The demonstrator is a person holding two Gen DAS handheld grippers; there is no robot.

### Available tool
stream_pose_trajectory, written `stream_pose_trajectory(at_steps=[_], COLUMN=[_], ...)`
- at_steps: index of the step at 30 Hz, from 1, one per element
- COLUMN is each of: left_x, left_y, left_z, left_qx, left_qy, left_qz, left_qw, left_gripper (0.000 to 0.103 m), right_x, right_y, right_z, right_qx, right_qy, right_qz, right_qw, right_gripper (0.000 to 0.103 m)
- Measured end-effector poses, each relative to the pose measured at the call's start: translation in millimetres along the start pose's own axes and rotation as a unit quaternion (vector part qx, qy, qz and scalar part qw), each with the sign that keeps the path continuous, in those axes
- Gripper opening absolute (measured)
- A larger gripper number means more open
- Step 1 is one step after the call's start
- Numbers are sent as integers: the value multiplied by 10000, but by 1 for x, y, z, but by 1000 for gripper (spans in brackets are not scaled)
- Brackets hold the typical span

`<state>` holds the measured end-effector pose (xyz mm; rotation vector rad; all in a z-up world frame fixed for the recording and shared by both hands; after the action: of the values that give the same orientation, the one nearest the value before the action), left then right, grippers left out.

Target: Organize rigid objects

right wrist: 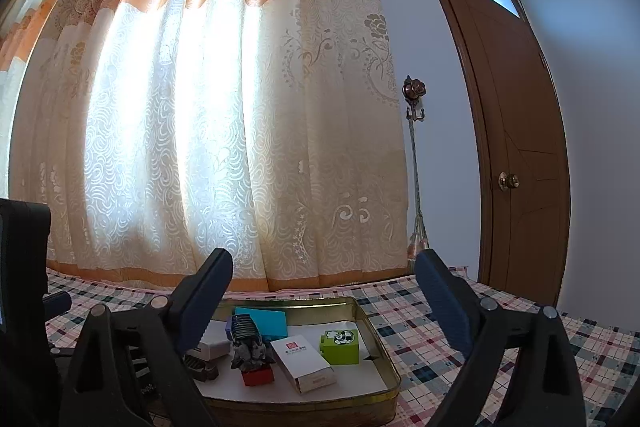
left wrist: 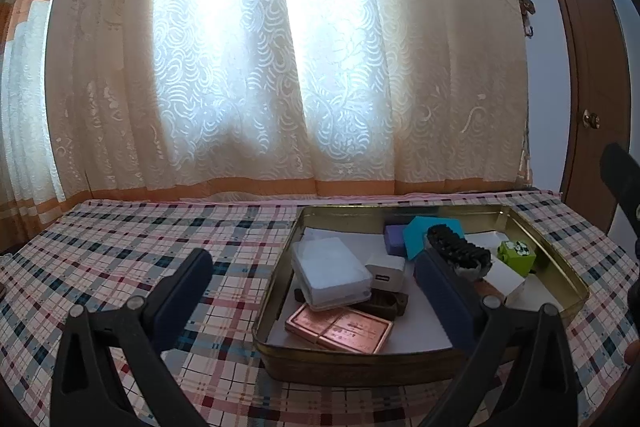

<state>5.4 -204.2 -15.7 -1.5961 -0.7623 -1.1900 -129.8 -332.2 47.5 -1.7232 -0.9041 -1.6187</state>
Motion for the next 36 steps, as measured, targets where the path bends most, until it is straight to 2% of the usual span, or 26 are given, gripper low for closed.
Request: stream_pose_trajectory(at_steps=[36], left_x=[-2], left_y=[1], left_z=[1], left_qx=[94], left_qy=[55], left_qz=[56], left_qw=[9999], left_gripper=[103], right_x=[-2], right_y=[0], right_z=[1], right_qx=[-15], right_qy=[-1], right_qz=[40], right_qw=[10000], right_gripper=[95])
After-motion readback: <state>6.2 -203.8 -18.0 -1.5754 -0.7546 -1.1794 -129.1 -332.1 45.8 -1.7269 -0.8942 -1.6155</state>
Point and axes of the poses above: each gripper's, at about its wrist camera, not at the fingertips, and y roughly the way its jaws point, z to its left, x to its top, the point moved 9 cm from there along y, roughly the way its jaws point, and after that the axes turned 4 degrees about -y, right-handed, at the moved point
